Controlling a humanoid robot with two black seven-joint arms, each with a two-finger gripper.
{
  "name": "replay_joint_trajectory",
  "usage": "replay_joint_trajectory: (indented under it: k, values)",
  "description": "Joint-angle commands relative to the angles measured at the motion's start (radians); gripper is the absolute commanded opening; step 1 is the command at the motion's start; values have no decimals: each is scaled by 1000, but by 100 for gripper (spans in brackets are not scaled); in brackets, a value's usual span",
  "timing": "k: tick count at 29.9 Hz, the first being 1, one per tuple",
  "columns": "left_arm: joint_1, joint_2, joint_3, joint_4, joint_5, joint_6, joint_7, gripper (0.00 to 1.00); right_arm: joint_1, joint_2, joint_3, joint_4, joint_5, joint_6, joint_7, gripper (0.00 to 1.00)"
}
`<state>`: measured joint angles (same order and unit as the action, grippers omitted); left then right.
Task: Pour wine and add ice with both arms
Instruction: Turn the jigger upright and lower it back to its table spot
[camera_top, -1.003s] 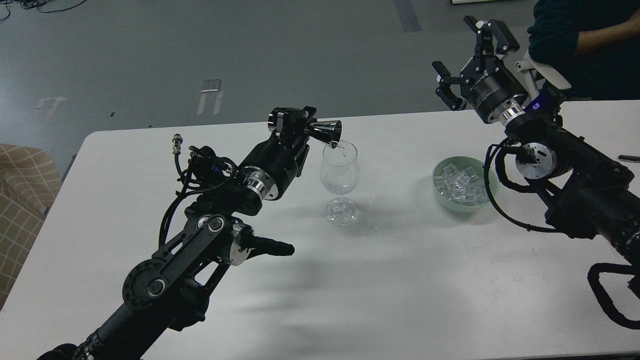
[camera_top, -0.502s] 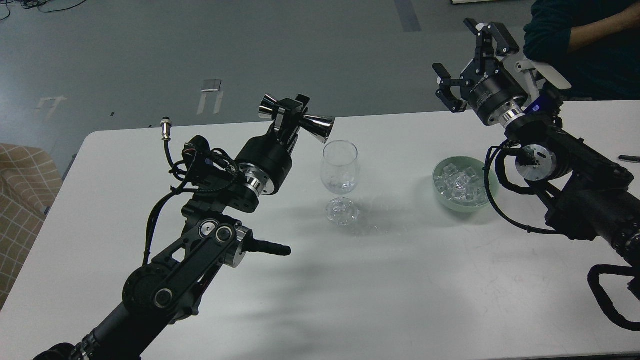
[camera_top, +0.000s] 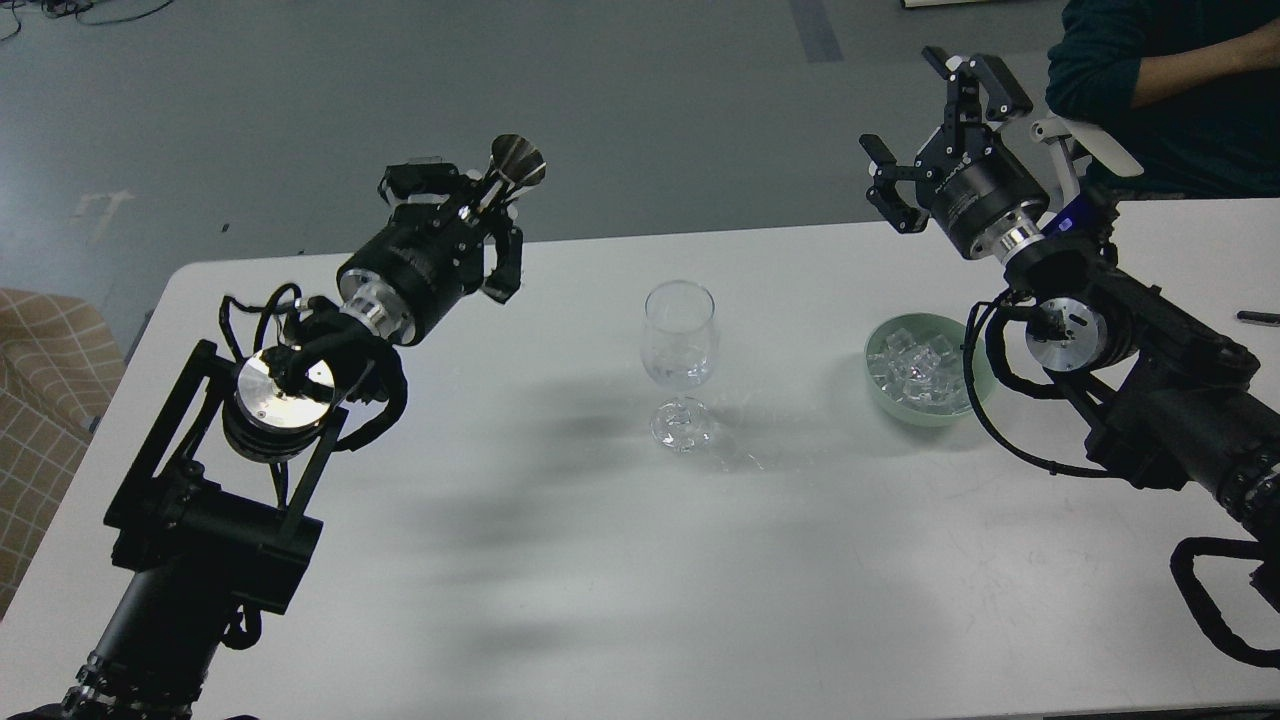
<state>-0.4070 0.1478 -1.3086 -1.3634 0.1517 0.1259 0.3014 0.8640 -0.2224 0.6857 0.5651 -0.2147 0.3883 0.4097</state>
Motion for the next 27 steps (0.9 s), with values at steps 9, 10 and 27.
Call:
replay_joint_trajectory:
  k: [9,10,27]
  values:
    - [65,-24,-73,386,-69,-333,-68,4,0,0,0,-1,-2,-2,-2,100]
    - [65,-25,-73,407,-83,-345,-68,7,-2,0,0,-1,-2,0,-2,100]
    - [60,-25,-75,538,-116,-370,-73,42,-6,0,0,-5,-2,-2,-2,100]
